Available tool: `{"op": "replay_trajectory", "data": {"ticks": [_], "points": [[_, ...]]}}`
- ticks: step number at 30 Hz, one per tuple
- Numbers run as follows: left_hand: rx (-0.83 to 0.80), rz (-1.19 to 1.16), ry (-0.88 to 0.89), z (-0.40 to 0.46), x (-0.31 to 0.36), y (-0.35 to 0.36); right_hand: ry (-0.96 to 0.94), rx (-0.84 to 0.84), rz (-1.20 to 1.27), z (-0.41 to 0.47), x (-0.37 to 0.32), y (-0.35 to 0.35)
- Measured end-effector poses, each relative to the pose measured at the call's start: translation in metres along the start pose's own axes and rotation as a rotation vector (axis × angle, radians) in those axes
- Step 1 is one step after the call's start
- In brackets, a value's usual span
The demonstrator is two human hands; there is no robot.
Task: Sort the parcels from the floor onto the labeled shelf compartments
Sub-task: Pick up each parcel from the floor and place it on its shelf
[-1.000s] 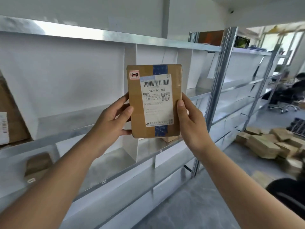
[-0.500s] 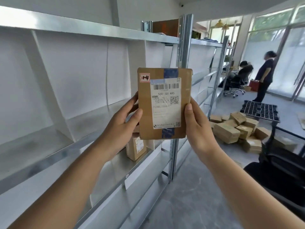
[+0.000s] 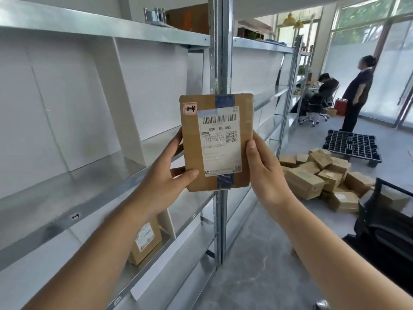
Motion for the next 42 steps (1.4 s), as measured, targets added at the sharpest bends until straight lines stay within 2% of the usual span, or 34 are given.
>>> {"op": "replay_trajectory", "data": {"ticks": [7, 22, 36, 42], "points": [[0.198, 0.101, -0.089, 0.083, -0.029, 0.033, 0.049, -0.173, 0.039, 0.106, 0.062, 0.018], [0.317, 0.08, -0.086, 0.249, -0.122, 0.096, 0.075, -0.267, 0.087, 0.271, 0.205, 0.065], [0.616, 0.199, -0.18, 0.298, -0.147, 0.129, 0.119, -0.55, 0.296, 0.355, 0.29, 0.107], [0.727, 0.223, -0.238, 0.296, -0.15, 0.145, 0.194, -0.665, 0.403, 0.372, 0.298, 0.11]]}}
Point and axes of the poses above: each hand's wrist, its own z-axis towards the middle knuckle, its own y-axis out of the palm, x = y × z, the point moved 8 cm from there along z, towards the middle knuckle, and after that the axes turned 15 degrees about x, right-handed, at the moved point
